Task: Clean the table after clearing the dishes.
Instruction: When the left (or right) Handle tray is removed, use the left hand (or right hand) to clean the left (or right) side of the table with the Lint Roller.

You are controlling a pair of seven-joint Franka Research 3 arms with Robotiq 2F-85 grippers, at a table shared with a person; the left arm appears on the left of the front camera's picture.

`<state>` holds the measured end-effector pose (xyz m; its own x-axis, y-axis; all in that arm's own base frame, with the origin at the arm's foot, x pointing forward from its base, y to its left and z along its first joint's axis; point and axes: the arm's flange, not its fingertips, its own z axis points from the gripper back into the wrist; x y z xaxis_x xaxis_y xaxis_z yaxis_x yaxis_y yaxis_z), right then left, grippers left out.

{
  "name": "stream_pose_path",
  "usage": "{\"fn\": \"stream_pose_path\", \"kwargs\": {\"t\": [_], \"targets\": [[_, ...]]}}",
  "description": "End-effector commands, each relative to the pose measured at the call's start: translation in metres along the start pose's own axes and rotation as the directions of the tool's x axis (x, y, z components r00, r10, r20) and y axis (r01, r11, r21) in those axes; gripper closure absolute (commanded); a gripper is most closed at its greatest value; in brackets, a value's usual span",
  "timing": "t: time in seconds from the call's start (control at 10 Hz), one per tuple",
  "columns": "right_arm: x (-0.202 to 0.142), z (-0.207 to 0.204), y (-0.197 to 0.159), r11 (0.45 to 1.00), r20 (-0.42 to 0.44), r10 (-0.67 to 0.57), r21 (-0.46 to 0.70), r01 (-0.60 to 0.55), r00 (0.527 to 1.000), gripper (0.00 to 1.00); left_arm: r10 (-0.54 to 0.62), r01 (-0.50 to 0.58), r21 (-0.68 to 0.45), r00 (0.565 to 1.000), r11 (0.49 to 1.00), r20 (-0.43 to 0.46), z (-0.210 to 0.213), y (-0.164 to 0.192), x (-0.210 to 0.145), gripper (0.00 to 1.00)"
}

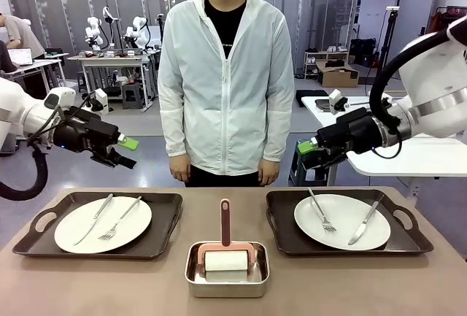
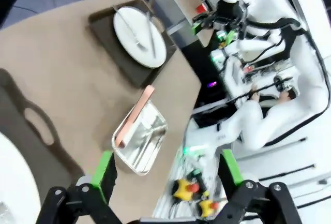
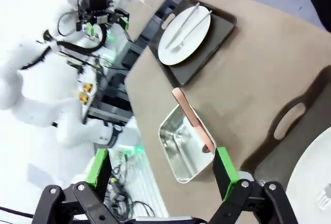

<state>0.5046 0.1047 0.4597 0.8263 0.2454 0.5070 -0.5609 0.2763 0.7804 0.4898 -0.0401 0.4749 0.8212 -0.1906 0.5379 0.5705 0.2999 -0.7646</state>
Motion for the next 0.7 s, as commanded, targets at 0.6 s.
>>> {"fn": "stream_pose_path", "kwargs": {"t": [0.6], "targets": [[-0.003, -0.001, -0.014, 0.999, 0.017, -0.038, 0.026, 0.037, 0.999, 0.0, 0.039, -0.038, -0.037, 0.999, 0.999, 0.038, -0.006, 0.002, 0.004, 0.0]]}}
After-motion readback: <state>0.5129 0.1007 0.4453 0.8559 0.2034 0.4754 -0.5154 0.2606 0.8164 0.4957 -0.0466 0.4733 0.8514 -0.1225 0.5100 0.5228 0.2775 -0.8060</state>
